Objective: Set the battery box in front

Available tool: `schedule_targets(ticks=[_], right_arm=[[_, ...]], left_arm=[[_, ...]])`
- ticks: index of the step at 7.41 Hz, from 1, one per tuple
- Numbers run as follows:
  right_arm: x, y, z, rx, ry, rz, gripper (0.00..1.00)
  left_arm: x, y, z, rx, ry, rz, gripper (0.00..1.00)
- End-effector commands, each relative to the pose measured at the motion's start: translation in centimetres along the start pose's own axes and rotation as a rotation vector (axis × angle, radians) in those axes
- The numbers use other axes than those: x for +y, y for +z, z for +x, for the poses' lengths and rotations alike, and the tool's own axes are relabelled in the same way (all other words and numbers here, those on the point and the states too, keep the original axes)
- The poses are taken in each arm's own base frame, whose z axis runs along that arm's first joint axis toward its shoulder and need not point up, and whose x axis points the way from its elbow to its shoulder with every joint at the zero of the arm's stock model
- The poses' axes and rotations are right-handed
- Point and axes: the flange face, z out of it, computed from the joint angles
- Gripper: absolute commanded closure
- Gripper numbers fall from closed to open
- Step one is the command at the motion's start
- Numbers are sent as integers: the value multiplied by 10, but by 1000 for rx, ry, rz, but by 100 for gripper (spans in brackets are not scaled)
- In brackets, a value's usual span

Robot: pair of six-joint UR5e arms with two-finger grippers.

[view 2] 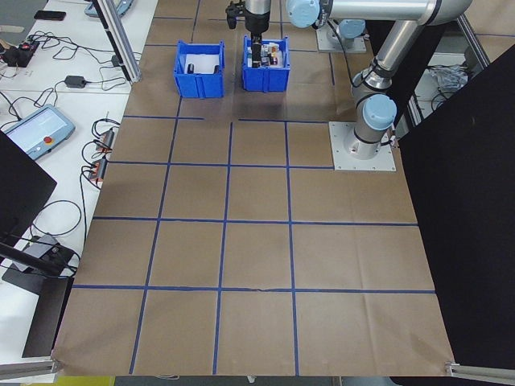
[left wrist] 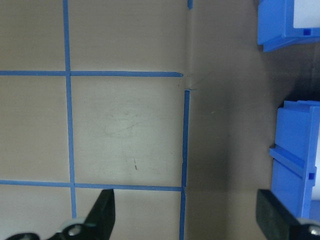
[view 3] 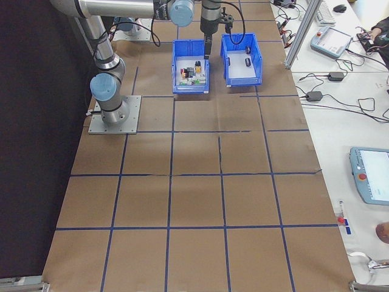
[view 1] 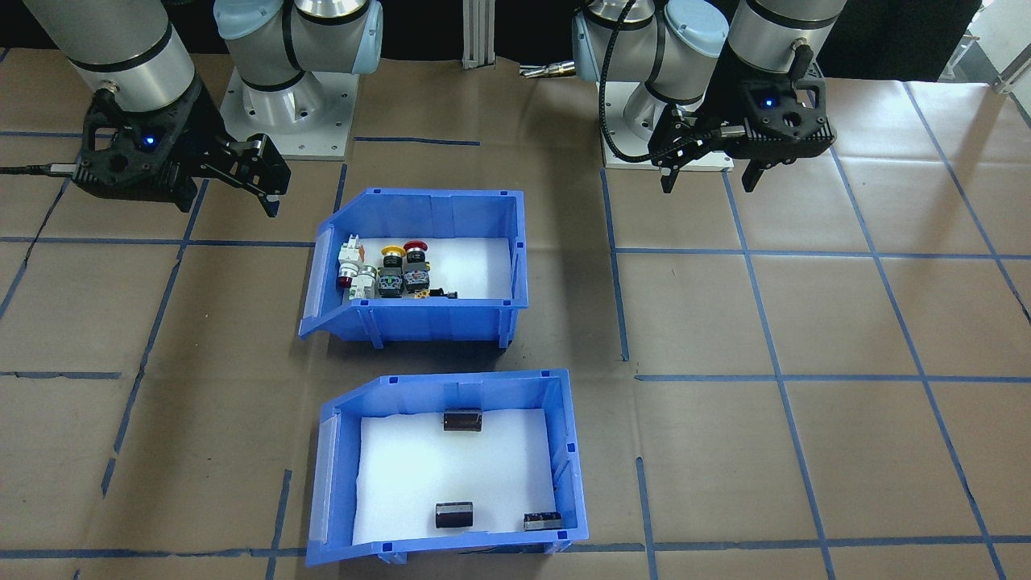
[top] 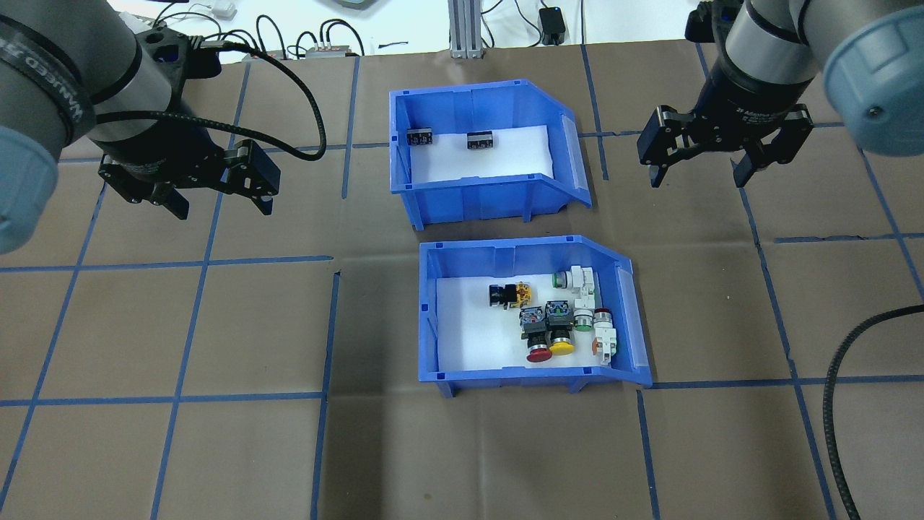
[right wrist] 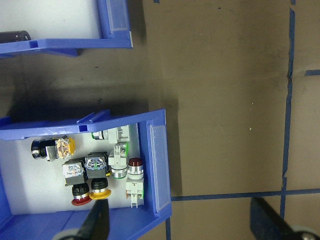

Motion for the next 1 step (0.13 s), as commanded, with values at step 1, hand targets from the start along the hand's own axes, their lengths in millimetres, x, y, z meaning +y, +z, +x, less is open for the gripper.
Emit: schedule_targets(ticks=[1], right_arm=[[0, 0, 0, 1, 0, -2, 0]], left_arm=[[-1, -1, 0, 1, 0, 3, 0]])
